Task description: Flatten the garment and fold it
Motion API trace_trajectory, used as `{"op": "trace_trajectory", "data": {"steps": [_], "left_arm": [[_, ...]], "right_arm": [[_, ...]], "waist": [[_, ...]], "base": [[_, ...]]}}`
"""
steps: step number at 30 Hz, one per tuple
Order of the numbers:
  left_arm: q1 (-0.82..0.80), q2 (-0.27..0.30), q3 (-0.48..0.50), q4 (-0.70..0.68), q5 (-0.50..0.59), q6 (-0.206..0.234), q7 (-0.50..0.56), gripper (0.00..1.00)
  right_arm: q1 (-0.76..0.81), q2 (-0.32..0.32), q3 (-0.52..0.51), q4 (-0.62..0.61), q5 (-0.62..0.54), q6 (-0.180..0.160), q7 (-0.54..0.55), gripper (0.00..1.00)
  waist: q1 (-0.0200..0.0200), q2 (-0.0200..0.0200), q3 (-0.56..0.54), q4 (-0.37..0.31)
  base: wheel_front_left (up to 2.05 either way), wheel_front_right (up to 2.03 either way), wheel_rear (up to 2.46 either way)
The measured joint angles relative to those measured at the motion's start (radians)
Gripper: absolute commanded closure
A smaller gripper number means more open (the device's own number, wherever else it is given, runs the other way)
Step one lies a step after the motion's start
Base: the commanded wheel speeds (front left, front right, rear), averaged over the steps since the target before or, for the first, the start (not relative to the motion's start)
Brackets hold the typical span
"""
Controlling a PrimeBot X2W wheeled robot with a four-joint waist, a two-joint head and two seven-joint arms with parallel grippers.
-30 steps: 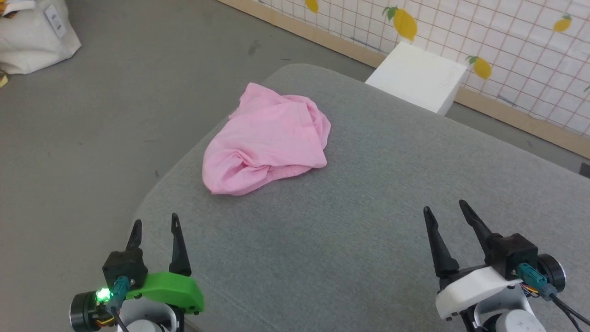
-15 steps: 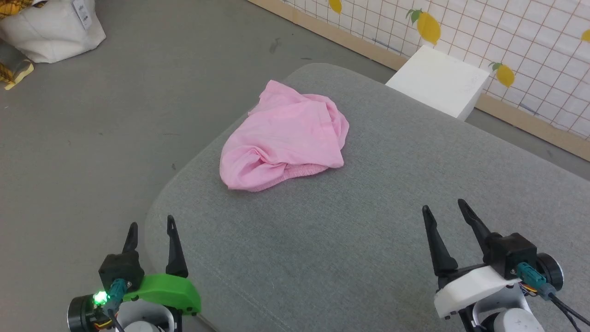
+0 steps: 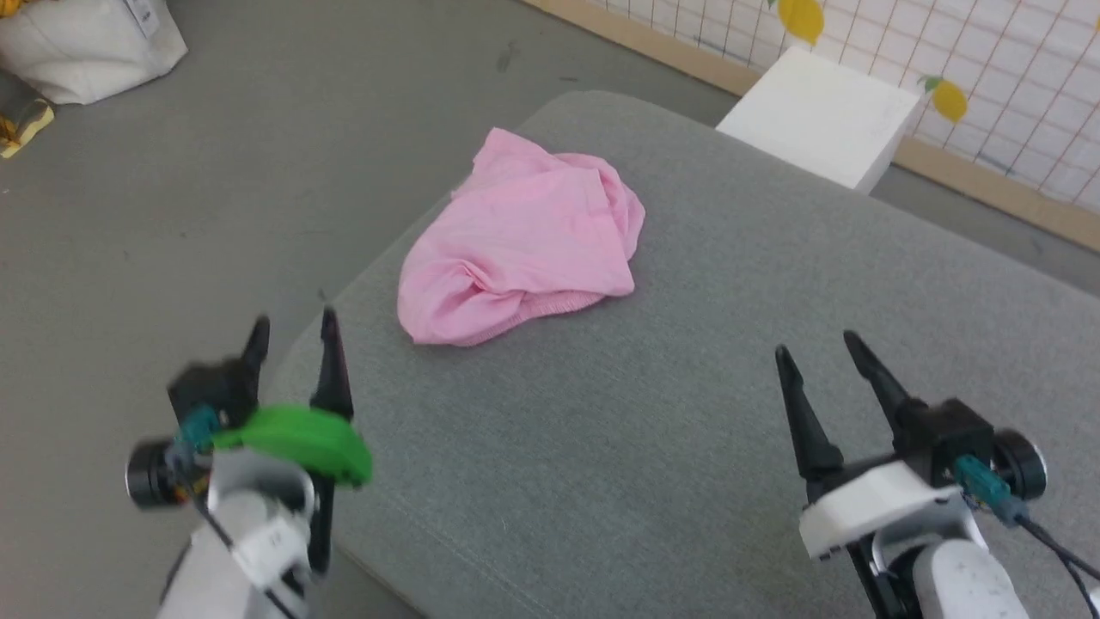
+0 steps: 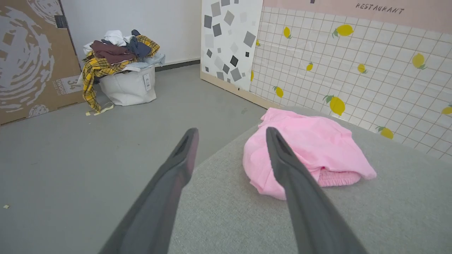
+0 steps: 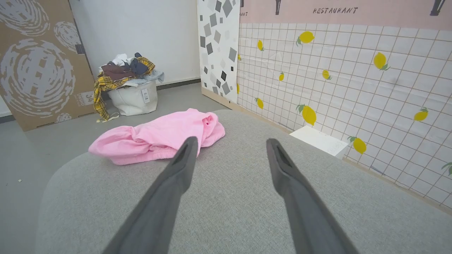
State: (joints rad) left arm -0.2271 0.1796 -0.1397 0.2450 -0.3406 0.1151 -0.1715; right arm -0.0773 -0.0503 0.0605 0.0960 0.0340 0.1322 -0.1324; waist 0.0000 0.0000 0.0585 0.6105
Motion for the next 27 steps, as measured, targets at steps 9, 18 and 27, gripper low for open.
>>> {"op": "trace_trajectory", "data": {"steps": [9,18,27], "left_arm": [[-0.328,0.058,0.063,0.128,-0.14,-0.106,0.171,0.0],[-0.526,0.204,0.157,0.201,-0.288,-0.139,0.497,0.0],[-0.511,0.253,0.194,0.233,-0.39,-0.007,0.858,0.0]], "right_arm": [[-0.13,0.001,0.044,-0.064,-0.064,0.0,0.042,0.0],[-0.243,-0.007,0.066,-0.075,-0.077,0.0,0.031,0.0],[-0.277,-0.006,0.061,-0.042,-0.077,0.0,-0.012,0.0]], "waist": [[0.0,0.0,0.148,-0.056],[0.0001,0.0,0.355,-0.178],[0.0002,0.0,0.513,-0.322]], "base": [[0.0,0.0,0.0],[0.0,0.0,0.0],[0.0,0.0,0.0]]}}
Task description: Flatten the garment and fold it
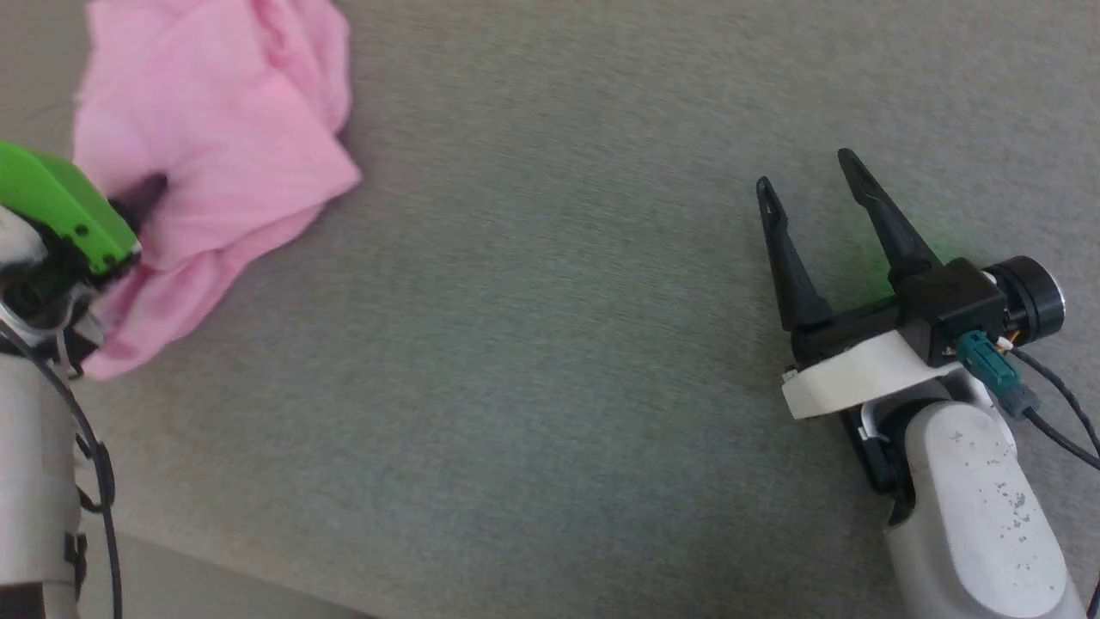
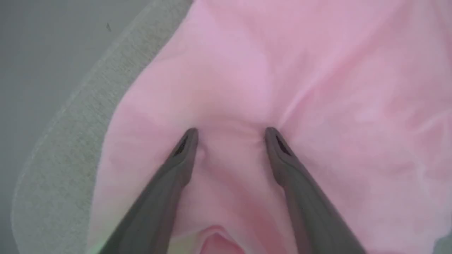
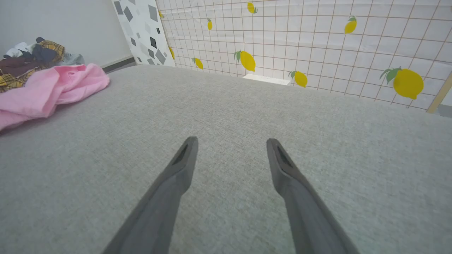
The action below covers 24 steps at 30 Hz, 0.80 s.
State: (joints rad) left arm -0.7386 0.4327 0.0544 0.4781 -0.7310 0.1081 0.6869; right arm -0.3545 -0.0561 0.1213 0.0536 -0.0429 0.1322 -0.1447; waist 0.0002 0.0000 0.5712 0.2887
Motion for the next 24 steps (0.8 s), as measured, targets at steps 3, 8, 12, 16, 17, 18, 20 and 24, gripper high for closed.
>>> {"op": "trace_trajectory", "data": {"steps": [3,8,12,16,17,18,20,24], "left_arm": [[0.047,-0.002,0.009,-0.012,-0.014,0.051,0.062,0.0],[0.091,0.059,0.03,-0.072,-0.038,0.085,0.163,1.0],[0.138,0.075,0.026,-0.126,0.013,0.063,0.038,1.0],[0.152,0.086,0.017,-0.143,0.127,0.022,-0.245,1.0],[0.146,0.098,0.015,-0.146,0.158,0.017,-0.307,1.0],[0.135,0.11,0.016,-0.149,0.191,0.016,-0.386,1.0],[0.105,0.124,0.013,-0.162,0.239,0.015,-0.505,1.0],[-0.003,0.134,-0.072,-0.24,0.343,-0.037,-0.708,1.0]], "right_arm": [[-0.012,0.005,0.004,0.003,0.004,0.0,-0.015,0.0],[-0.033,0.017,0.011,0.014,0.009,0.001,-0.032,0.0],[-0.032,0.017,0.001,0.043,0.011,0.001,-0.041,0.0],[-0.004,0.012,-0.013,0.082,0.027,0.0,-0.05,0.0],[0.007,0.011,-0.016,0.092,0.032,0.0,-0.051,0.0],[0.023,0.01,-0.018,0.103,0.038,0.0,-0.053,0.0],[0.051,0.007,-0.023,0.119,0.054,0.0,-0.058,0.0],[0.123,0.007,-0.049,0.143,0.087,0.0,-0.063,0.0]], "waist": [[0.0,0.0,0.034,-0.042],[-0.0002,0.0001,0.06,-0.101],[-0.0002,0.0,0.039,-0.117],[-0.0001,0.0,-0.008,-0.126],[-0.0001,0.0,-0.021,-0.127],[-0.0001,0.0,-0.038,-0.129],[-0.0001,0.0,-0.073,-0.129],[-0.0002,0.0,-0.207,-0.125]], "base": [[0.0,0.0,0.0],[0.0,0.0,0.0],[0.0,0.0,0.0],[0.0,0.0,0.0],[0.0,0.0,0.0],[0.0,0.0,0.0],[0.0,0.0,0.0],[0.0,0.0,0.0]]}}
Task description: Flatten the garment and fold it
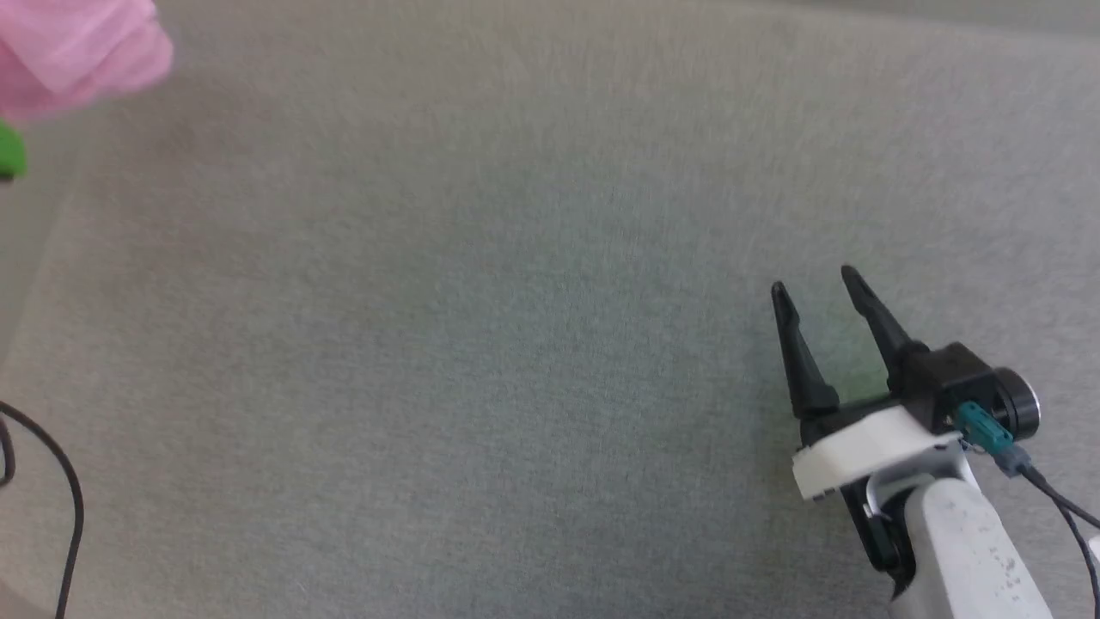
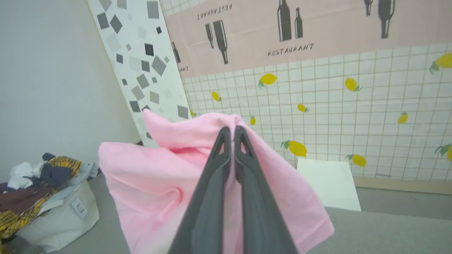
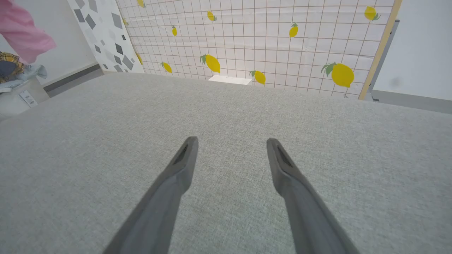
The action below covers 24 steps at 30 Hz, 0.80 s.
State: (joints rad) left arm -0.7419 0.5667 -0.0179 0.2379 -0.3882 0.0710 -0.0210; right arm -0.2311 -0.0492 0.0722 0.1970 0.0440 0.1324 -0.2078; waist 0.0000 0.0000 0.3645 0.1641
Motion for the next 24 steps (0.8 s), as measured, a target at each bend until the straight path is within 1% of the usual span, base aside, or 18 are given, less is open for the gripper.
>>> {"op": "trace_trajectory", "data": {"steps": [4,8,10,17,21,24], "left_arm": [[-0.064,-0.017,-0.056,-0.068,0.025,-0.025,-0.046,1.0],[-0.11,-0.06,-0.12,-0.127,0.038,-0.052,-0.046,1.0],[-0.125,-0.079,-0.146,-0.15,0.037,-0.063,-0.042,1.0],[-0.151,-0.2,-0.262,-0.186,0.014,-0.098,0.002,1.0],[-0.141,-0.263,-0.326,-0.168,-0.024,-0.116,0.02,1.0],[-0.101,-0.304,-0.372,-0.13,-0.041,-0.132,0.029,1.0]], "right_arm": [[0.029,0.0,-0.014,0.001,0.015,0.0,-0.004,0.0],[0.051,0.0,-0.016,-0.001,0.033,0.0,-0.004,0.0],[0.054,0.001,-0.015,-0.003,0.037,0.0,-0.004,0.0],[0.079,0.0,-0.024,-0.019,0.046,0.0,0.002,0.0],[0.087,-0.001,-0.04,-0.03,0.048,0.0,0.005,0.0],[0.088,-0.001,-0.046,-0.04,0.053,0.0,0.006,0.0]], "waist": [[0.0,0.0,-0.088,-0.006],[0.0,0.0,-0.166,-0.031],[-0.0001,0.0,-0.187,-0.051],[-0.0001,0.0,-0.24,-0.164],[-0.0001,0.0001,-0.251,-0.238],[-0.0001,0.0001,-0.254,-0.29]], "base": [[0.0,0.0,0.0],[0.0,0.0,0.0],[0.0,0.0,0.0],[0.0,0.0,0.0],[0.0,0.0,0.0],[0.0,0.0,0.0]]}}
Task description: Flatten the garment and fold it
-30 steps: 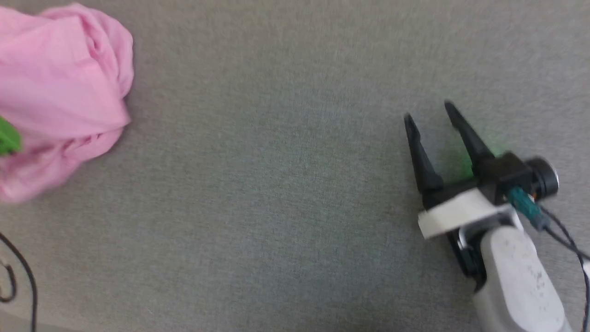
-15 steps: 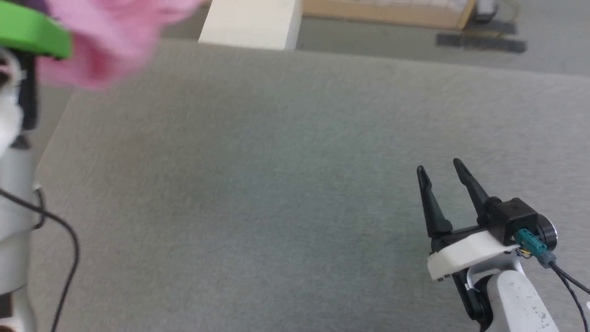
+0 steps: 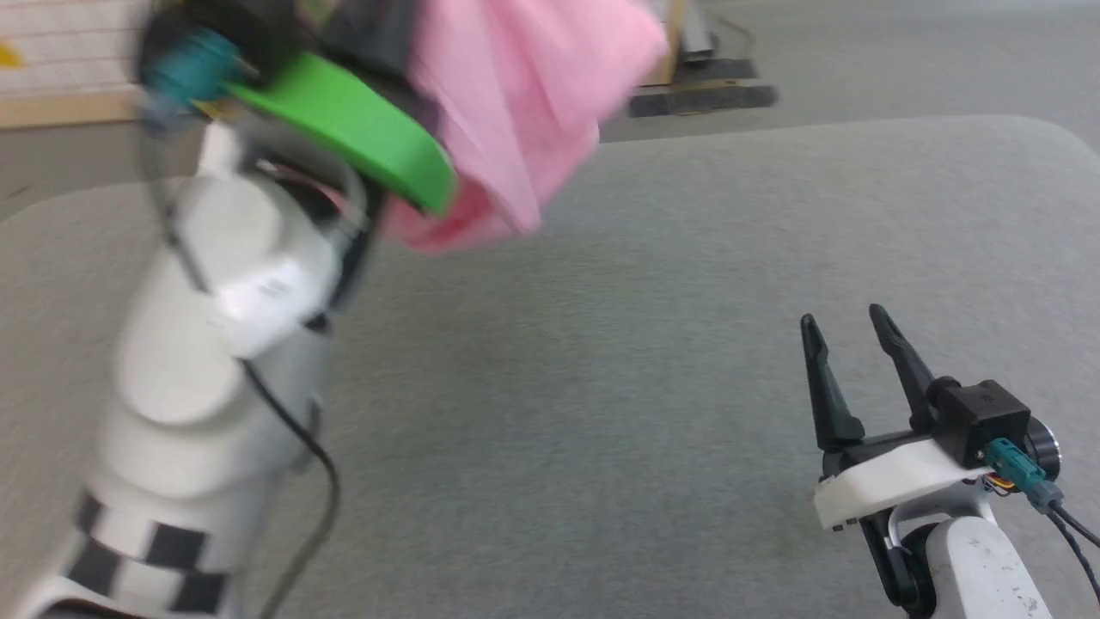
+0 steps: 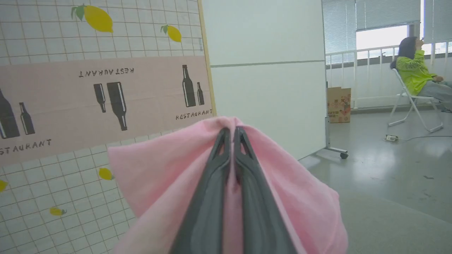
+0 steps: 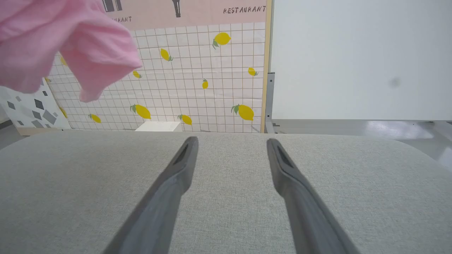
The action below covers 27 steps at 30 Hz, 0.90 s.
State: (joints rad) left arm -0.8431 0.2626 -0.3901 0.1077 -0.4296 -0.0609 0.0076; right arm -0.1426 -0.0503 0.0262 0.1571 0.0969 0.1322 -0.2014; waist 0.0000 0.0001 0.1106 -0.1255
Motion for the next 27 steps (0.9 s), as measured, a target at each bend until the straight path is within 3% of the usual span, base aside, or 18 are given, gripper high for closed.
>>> {"op": "trace_trajectory", "data": {"steps": [1,3,9,10,11,12,16,19,27], "left_arm": [[0.022,-0.013,-0.017,0.025,-0.006,-0.003,0.001,1.0],[0.16,-0.067,-0.129,0.226,-0.043,-0.028,0.037,1.0],[0.276,-0.126,-0.235,0.472,-0.106,-0.049,0.209,1.0],[0.292,-0.135,-0.246,0.507,-0.123,-0.052,0.253,0.82],[0.303,-0.14,-0.256,0.53,-0.13,-0.052,0.284,0.22],[0.309,-0.143,-0.254,0.542,-0.145,-0.053,0.299,0.0],[0.307,-0.165,-0.244,0.544,-0.176,-0.052,0.309,0.0],[0.315,-0.169,-0.221,0.522,-0.181,-0.036,0.259,0.0],[0.374,-0.111,-0.055,0.323,-0.157,0.074,-0.187,0.0]], "right_arm": [[0.0,0.0,-0.001,-0.002,0.0,0.0,0.0,0.0],[0.001,0.0,-0.004,-0.006,0.003,0.0,0.0,0.0],[0.001,-0.001,0.002,-0.006,0.015,0.0,-0.001,0.0],[0.001,-0.001,0.003,-0.006,0.018,0.0,-0.001,0.0],[0.002,-0.001,0.003,-0.006,0.018,0.0,-0.001,0.0],[0.002,-0.001,0.004,-0.006,0.018,0.0,-0.001,0.0],[0.003,0.0,0.003,-0.006,0.017,0.0,-0.001,0.0],[0.004,-0.001,0.007,-0.005,0.016,0.0,0.0,0.0],[0.021,-0.001,0.017,-0.019,0.006,0.0,0.019,0.0]], "waist": [[0.0,0.0,0.0,-0.018],[0.0,0.0,0.009,-0.102],[0.0,0.0,0.031,-0.139],[0.0,0.0,0.035,-0.139],[0.0,0.0,0.036,-0.136],[0.0,0.0,0.037,-0.132],[0.0,0.0,0.035,-0.106],[0.0,0.0,0.03,-0.081],[0.0,0.0,0.005,-0.012]], "base": [[0.0,0.0,0.0],[0.0,0.0,0.0],[0.0,0.0,0.0],[0.0,0.0,0.0],[0.0,0.0,0.0],[0.0,0.0,0.0],[0.0,0.0,0.0],[0.0,0.0,0.0],[0.0,0.0,0.0]]}}
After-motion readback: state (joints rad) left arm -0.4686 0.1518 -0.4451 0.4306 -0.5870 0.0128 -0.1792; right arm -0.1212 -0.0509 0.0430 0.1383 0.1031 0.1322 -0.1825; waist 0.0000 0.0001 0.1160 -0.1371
